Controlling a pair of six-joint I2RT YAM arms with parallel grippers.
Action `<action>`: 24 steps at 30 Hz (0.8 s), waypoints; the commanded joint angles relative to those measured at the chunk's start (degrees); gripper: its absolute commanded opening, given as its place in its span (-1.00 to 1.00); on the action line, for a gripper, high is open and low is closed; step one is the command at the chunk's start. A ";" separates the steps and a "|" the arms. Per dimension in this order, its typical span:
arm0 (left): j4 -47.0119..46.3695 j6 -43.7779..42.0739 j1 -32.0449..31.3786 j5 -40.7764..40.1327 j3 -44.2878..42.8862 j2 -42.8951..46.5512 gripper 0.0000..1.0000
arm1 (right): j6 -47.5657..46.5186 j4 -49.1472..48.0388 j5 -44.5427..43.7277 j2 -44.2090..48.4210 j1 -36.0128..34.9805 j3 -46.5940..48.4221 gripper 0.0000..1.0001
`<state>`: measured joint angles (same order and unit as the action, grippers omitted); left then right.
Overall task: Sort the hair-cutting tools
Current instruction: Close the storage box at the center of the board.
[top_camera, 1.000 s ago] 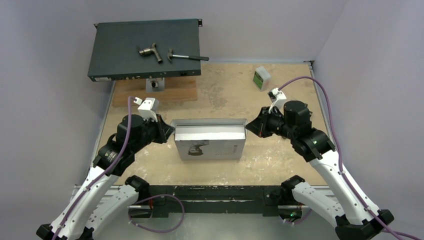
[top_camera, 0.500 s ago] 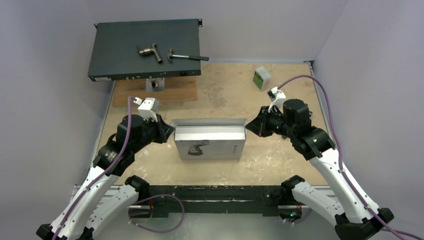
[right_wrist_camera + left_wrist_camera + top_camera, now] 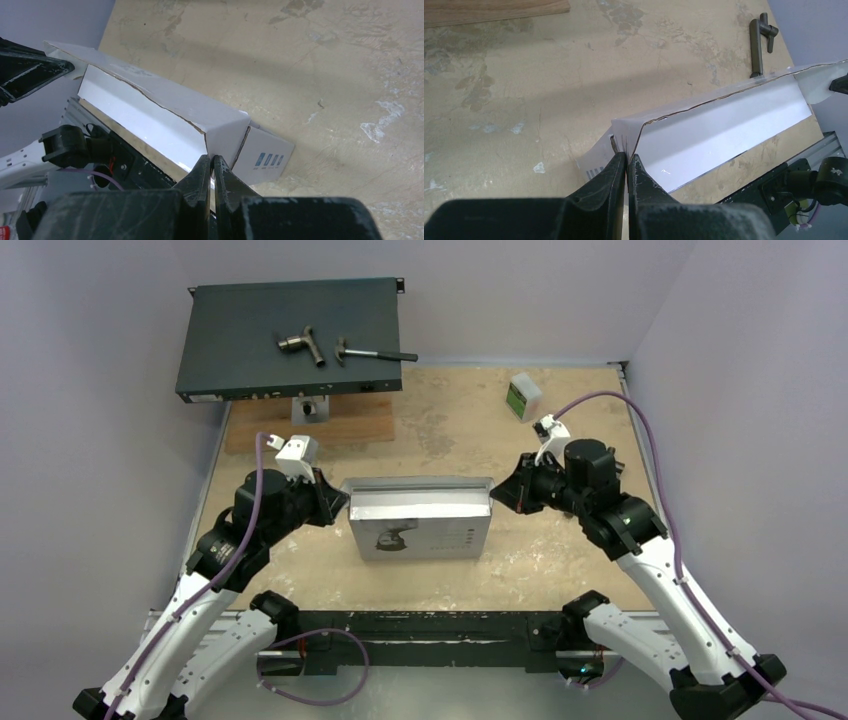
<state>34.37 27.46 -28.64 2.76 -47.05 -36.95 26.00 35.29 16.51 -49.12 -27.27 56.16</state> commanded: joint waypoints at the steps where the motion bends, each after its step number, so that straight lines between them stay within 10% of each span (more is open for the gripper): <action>1: -4.76 1.75 -0.18 2.25 -1.28 0.76 -1.00 | -0.42 -0.71 1.62 1.14 0.12 -2.75 -1.00; 24: -2.34 8.75 -0.17 3.28 -6.62 -1.65 -1.00 | -2.62 -0.99 -0.61 3.60 0.11 -6.85 -1.00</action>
<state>37.10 33.36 -28.64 4.05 -49.93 -38.76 24.71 32.36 16.08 -45.58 -27.27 51.18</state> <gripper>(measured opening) 0.036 0.008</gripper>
